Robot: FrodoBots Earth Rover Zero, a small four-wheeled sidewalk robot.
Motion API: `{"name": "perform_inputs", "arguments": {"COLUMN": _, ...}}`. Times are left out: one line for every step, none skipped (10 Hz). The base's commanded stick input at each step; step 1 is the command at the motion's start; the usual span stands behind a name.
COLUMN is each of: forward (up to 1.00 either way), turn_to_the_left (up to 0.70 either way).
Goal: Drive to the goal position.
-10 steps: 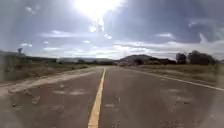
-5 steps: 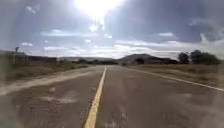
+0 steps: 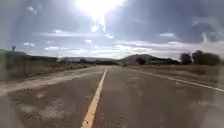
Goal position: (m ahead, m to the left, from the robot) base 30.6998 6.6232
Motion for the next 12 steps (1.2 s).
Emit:
{"name": "perform_inputs", "arguments": {"forward": 1.0, "turn_to_the_left": 0.0}}
{"name": "perform_inputs", "arguments": {"forward": 1.0, "turn_to_the_left": 0.0}}
{"name": "perform_inputs", "arguments": {"forward": 1.0, "turn_to_the_left": 0.0}}
{"name": "perform_inputs", "arguments": {"forward": 1.0, "turn_to_the_left": 0.0}}
{"name": "perform_inputs", "arguments": {"forward": 1.0, "turn_to_the_left": 0.0}}
{"name": "perform_inputs", "arguments": {"forward": 1.0, "turn_to_the_left": 0.0}}
{"name": "perform_inputs", "arguments": {"forward": 1.0, "turn_to_the_left": 0.0}}
{"name": "perform_inputs", "arguments": {"forward": 1.0, "turn_to_the_left": 0.0}}
{"name": "perform_inputs", "arguments": {"forward": 1.0, "turn_to_the_left": 0.0}}
{"name": "perform_inputs", "arguments": {"forward": 1.0, "turn_to_the_left": 0.0}}
{"name": "perform_inputs", "arguments": {"forward": 1.0, "turn_to_the_left": 0.0}}
{"name": "perform_inputs", "arguments": {"forward": 1.0, "turn_to_the_left": 0.0}}
